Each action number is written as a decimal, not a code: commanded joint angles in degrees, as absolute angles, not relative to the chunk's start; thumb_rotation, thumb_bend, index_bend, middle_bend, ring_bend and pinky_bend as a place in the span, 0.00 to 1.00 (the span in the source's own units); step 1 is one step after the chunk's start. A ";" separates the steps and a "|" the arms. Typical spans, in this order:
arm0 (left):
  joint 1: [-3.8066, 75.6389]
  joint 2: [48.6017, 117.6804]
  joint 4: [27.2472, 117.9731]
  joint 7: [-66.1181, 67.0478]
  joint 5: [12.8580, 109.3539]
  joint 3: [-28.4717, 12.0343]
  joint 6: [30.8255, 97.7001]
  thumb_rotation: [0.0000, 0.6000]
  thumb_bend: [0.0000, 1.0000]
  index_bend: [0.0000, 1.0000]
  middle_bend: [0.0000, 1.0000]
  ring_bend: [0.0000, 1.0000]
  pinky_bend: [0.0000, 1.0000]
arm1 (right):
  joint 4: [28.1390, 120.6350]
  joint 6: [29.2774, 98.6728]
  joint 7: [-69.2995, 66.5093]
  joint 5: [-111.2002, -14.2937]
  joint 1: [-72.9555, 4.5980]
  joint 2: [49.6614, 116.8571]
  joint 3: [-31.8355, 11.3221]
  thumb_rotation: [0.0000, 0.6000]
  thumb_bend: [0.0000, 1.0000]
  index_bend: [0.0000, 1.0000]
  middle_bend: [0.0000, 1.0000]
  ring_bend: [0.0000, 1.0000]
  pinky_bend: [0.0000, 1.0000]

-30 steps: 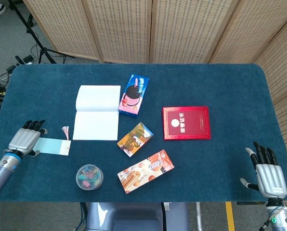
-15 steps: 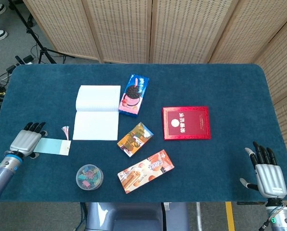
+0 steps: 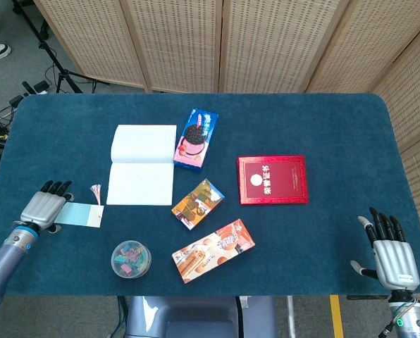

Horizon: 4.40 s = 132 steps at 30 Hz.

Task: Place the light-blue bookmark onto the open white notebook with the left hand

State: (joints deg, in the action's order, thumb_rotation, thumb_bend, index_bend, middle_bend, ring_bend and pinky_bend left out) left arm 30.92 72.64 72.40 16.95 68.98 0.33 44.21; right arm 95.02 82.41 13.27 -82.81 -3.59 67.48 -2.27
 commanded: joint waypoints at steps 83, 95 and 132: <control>29.98 77.22 68.63 19.35 68.01 0.61 47.45 1.00 0.27 0.35 0.00 0.00 0.00 | 95.09 82.59 13.38 -82.99 -3.52 67.54 -2.19 1.00 0.10 0.12 0.00 0.00 0.00; 30.81 71.96 75.98 18.48 67.08 -1.97 49.03 1.00 0.27 0.35 0.00 0.00 0.00 | 95.19 82.63 13.29 -83.10 -3.50 67.48 -2.15 1.00 0.10 0.12 0.00 0.00 0.00; 58.51 77.81 84.56 43.04 25.75 -9.40 45.29 1.00 0.30 0.37 0.00 0.00 0.00 | 91.84 76.07 5.49 -76.19 -5.59 65.82 -4.38 1.00 0.10 0.12 0.00 0.00 0.00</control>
